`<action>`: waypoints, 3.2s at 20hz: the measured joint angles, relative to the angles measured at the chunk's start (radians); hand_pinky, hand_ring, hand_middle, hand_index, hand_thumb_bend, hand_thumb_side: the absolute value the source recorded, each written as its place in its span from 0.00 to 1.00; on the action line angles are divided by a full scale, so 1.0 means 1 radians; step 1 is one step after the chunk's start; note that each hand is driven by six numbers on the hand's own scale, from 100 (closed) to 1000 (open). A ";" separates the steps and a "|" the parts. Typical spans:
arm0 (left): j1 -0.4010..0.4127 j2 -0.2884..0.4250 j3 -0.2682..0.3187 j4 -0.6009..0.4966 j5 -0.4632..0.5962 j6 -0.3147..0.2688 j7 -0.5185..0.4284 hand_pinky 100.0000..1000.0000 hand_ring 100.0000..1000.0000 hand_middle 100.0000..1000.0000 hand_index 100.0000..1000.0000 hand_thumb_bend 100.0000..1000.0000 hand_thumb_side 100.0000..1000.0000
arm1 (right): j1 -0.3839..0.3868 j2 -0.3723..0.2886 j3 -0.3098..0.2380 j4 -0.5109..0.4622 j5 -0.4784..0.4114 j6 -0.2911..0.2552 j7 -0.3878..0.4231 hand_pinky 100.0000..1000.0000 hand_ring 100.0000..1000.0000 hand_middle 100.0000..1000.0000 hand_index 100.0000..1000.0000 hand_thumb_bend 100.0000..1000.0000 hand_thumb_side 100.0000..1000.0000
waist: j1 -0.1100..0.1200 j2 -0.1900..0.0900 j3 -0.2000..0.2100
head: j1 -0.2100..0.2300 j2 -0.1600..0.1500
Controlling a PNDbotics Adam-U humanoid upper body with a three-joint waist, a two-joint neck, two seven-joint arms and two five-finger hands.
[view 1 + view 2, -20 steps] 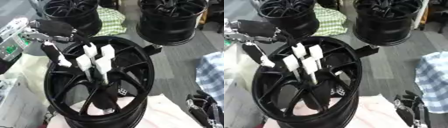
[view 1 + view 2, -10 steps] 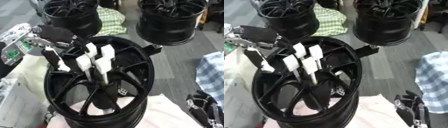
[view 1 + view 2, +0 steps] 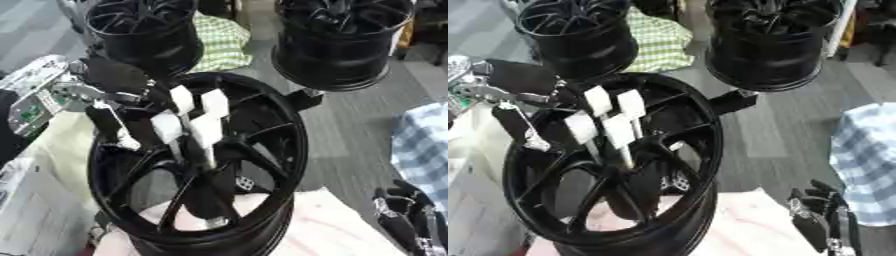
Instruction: Pull the pin out of the wheel hub.
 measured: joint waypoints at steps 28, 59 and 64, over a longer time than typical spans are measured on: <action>0.009 -0.030 0.046 0.057 0.269 0.000 0.000 0.10 0.00 0.34 0.56 0.00 0.16 | -0.002 0.000 0.000 0.000 0.001 0.002 0.002 0.66 0.59 0.59 0.77 0.13 0.17 | -0.004 0.000 -0.005 | 0.006 0.000; 0.613 -0.187 0.823 0.500 0.258 0.000 0.000 0.16 0.00 0.58 0.78 0.00 0.83 | 0.012 0.022 -0.020 -0.001 0.000 0.009 -0.020 0.66 0.59 0.59 0.77 0.12 0.17 | -0.054 0.004 0.068 | -0.047 0.000; 0.673 -0.325 0.912 0.433 0.307 0.034 -0.034 0.16 0.00 0.57 0.77 0.00 0.86 | 0.010 0.028 -0.022 -0.004 -0.001 0.009 -0.023 0.66 0.59 0.59 0.77 0.12 0.17 | -0.059 0.005 0.075 | -0.048 0.000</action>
